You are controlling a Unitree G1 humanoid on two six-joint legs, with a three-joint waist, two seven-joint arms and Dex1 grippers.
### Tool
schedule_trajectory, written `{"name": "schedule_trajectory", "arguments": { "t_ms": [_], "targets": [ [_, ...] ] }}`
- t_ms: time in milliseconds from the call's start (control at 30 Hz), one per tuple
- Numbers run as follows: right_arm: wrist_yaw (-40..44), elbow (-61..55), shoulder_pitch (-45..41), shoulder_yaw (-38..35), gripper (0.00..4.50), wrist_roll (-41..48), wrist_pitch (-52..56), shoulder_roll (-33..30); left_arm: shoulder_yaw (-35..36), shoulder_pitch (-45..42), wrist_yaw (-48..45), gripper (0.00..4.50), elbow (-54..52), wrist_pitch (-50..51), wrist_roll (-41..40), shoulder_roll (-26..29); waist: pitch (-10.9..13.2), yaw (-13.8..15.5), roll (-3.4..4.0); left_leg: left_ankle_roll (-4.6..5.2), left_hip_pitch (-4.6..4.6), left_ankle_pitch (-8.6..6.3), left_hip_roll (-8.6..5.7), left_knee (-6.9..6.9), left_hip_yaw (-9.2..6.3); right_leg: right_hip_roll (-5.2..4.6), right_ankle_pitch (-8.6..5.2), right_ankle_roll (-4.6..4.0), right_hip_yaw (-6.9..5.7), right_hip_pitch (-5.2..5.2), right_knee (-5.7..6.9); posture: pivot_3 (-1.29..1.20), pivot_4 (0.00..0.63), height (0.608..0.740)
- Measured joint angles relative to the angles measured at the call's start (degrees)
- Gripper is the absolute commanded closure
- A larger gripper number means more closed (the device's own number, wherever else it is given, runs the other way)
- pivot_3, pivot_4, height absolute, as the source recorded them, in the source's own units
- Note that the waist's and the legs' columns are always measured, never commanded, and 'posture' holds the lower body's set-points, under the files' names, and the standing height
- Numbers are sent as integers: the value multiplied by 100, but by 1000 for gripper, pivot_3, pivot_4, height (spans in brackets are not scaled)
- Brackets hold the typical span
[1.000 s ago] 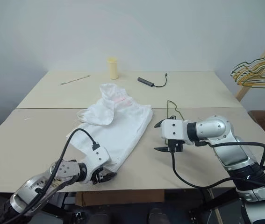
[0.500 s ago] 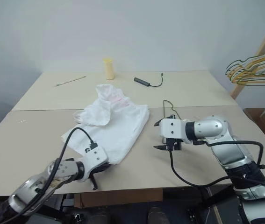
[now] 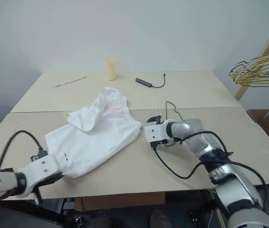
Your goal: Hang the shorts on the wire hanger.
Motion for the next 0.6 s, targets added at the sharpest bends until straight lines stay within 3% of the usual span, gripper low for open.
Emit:
{"name": "schedule_trajectory", "arguments": {
  "t_ms": [133, 367, 467, 600],
  "targets": [
    [-435, 813, -372, 256, 0, -402, -672, 353, 664, 586, -312, 4473, -56, -332, 205, -186, 0, 38, 1, 0, 5, 0, 2, -1, 0, 1, -10, -21, -1, 2, 4, 141, 0, 740],
    [-1234, 2033, -957, 634, 0, -998, -1507, 840, 1013, 833, -523, 4473, -67, -571, 409, -479, 1, 106, 2, -1, 5, 1, 2, -1, -2, 0, -10, -24, -4, 2, 7, 162, 0, 740],
    [-1343, 2422, -1070, 666, 593, -1056, -1754, 996, 1105, 863, -601, 4500, -67, -614, 463, -561, 0, 92, 1, -1, 6, 1, 4, -1, -2, 1, -7, -20, -5, 3, 8, 166, 0, 740],
    [-1225, 2733, -1143, 707, 2046, -1061, -2046, 1042, 1188, 906, -665, 4500, -66, -751, 567, -633, 1, 91, 2, -1, 8, 1, 6, -3, -2, 3, -4, -15, -6, 2, 12, 168, 0, 740]
  ]
}}
